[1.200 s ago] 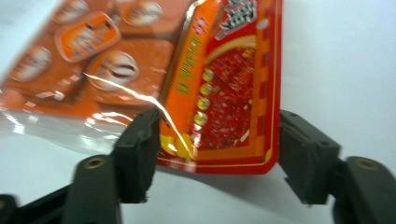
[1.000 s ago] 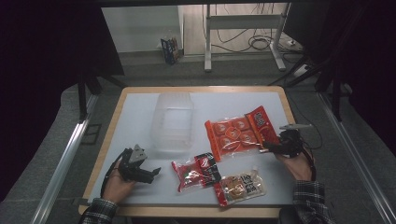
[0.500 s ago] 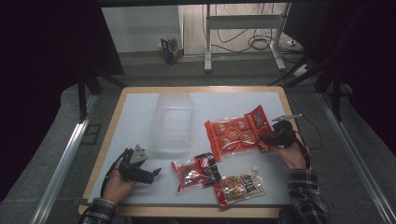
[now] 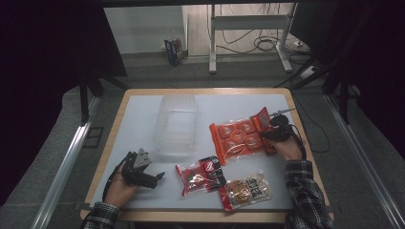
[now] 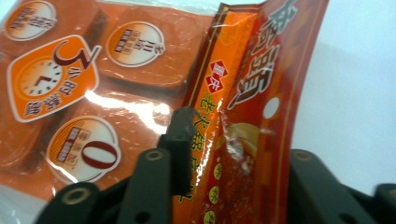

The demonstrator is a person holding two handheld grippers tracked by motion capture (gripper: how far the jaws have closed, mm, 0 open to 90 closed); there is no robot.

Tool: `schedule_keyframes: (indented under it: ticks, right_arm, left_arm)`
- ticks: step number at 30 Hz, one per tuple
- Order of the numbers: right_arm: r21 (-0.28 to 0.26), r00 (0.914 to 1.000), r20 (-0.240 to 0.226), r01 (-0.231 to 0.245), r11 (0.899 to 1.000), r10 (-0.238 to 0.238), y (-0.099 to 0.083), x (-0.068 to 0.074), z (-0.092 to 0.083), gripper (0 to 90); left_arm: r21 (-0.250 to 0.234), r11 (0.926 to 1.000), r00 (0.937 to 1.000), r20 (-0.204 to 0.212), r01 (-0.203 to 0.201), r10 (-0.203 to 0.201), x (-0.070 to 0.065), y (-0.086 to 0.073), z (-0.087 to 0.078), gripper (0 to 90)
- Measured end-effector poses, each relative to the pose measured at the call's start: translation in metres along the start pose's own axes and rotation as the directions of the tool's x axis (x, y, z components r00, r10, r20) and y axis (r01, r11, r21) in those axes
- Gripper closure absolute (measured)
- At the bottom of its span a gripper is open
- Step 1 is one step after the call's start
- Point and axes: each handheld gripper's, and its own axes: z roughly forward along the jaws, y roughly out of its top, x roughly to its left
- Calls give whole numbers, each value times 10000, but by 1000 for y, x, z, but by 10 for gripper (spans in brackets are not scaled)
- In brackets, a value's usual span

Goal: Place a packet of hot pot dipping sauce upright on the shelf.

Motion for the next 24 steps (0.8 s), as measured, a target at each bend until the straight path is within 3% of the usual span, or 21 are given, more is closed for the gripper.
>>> schedule_keyframes:
  ticks: [3, 5, 8, 9, 16, 24]
  right_arm:
    - [348, 10000, -63, -69, 9994, 71, 1, -2, 1, 840]
    - [399, 9998, -175, -102, 9992, 109, 1, -4, 1, 879]
    - [359, 9988, -369, -302, 9989, 315, 2, -6, -1, 883]
    - [273, 9996, -283, -62, 9996, 70, 2, -5, -4, 883]
    - [-267, 9988, 111, 474, 9985, -471, 15, 6, -27, 884]
    - [-861, 9950, 14, 991, 9913, -994, 37, 22, -60, 884]
  left_arm:
    - [-30, 10000, 10000, 46, -13, 13, 0, 0, 0, 29]
    - [-83, 10000, 9999, 110, 17, -16, 0, 0, -1, 29]
    - [-223, 9996, 9994, 286, 176, -170, 2, 0, -2, 29]
    - [-333, 9990, 9992, 303, 285, -275, 3, 0, -3, 29]
    - [-554, 9971, 9977, 453, 522, -497, 6, 0, -5, 29]
    - [-690, 9958, 9970, 520, 601, -565, 6, 0, -6, 29]
